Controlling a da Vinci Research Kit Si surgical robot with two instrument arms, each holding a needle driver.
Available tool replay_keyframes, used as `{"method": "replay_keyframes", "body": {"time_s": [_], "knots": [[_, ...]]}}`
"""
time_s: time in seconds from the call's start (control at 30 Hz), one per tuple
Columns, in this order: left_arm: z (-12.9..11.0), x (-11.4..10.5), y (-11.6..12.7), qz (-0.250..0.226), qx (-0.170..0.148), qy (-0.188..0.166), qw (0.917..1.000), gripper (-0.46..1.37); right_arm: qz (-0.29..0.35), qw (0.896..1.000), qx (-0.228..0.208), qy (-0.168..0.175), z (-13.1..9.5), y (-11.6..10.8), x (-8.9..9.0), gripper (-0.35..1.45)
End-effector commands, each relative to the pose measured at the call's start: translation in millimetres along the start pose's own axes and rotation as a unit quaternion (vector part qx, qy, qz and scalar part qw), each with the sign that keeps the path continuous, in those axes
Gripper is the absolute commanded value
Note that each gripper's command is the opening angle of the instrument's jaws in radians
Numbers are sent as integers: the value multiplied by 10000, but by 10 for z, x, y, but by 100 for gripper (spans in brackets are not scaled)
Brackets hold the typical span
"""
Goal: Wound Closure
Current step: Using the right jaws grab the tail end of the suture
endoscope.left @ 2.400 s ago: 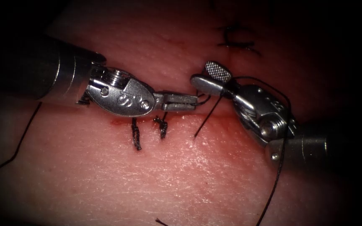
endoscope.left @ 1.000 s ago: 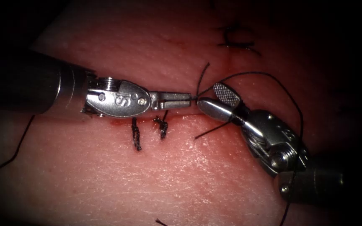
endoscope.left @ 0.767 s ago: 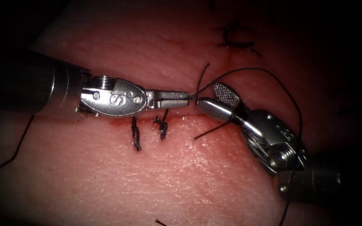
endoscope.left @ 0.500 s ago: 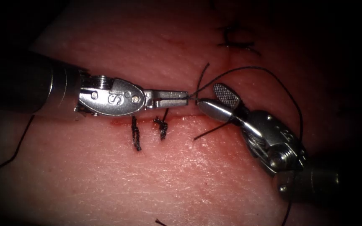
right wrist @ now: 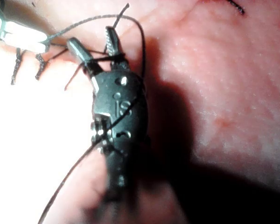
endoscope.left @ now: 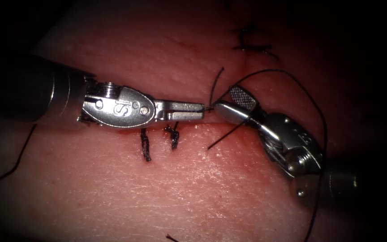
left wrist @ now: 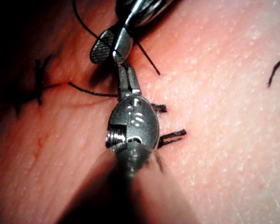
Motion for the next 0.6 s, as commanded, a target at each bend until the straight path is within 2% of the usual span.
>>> {"method": "replay_keyframes", "body": {"time_s": [0.03,0.33,0.6], "knots": [[0,1,1,35,-16,7,10000,-35,-7,10000,-28,6,0,1,0,68],[4,3,11,151,-181,54,9997,-35,-10,10000,-86,7,2,-1,2,69],[13,1,18,202,-269,30,9994,-35,-78,9986,-512,-62,9,2,8,70]]}}
